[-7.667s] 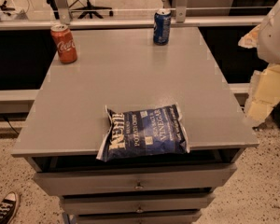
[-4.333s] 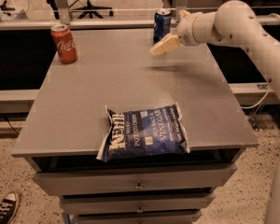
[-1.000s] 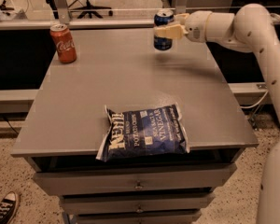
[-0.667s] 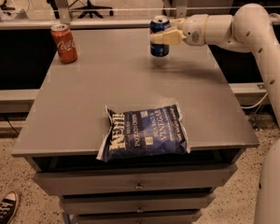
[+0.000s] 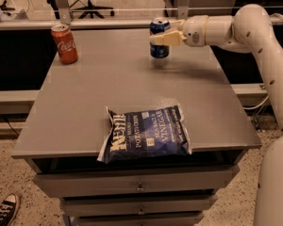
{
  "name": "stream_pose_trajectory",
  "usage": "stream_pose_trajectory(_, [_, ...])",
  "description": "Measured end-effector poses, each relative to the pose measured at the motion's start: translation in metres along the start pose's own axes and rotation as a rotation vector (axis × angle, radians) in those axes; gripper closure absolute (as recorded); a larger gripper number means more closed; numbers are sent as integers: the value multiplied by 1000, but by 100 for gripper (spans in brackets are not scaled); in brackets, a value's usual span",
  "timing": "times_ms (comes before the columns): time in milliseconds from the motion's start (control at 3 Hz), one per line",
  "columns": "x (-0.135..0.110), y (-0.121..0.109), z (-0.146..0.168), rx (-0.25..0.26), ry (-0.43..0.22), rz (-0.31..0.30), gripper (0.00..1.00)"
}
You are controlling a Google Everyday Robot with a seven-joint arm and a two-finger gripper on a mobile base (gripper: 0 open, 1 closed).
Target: Move pepsi can near blue chip bag
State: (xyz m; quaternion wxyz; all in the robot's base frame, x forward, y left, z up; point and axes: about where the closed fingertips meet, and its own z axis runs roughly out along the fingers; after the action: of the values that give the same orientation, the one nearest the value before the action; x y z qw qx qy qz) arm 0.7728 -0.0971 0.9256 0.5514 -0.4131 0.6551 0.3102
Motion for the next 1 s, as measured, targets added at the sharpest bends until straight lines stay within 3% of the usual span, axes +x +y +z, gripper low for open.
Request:
stream_pose_trajectory(667, [-27,77,-39,-154,-68,-23,100])
stream_pose_trajectory(1000, [-26,111,-67,-197,-89,-37,100])
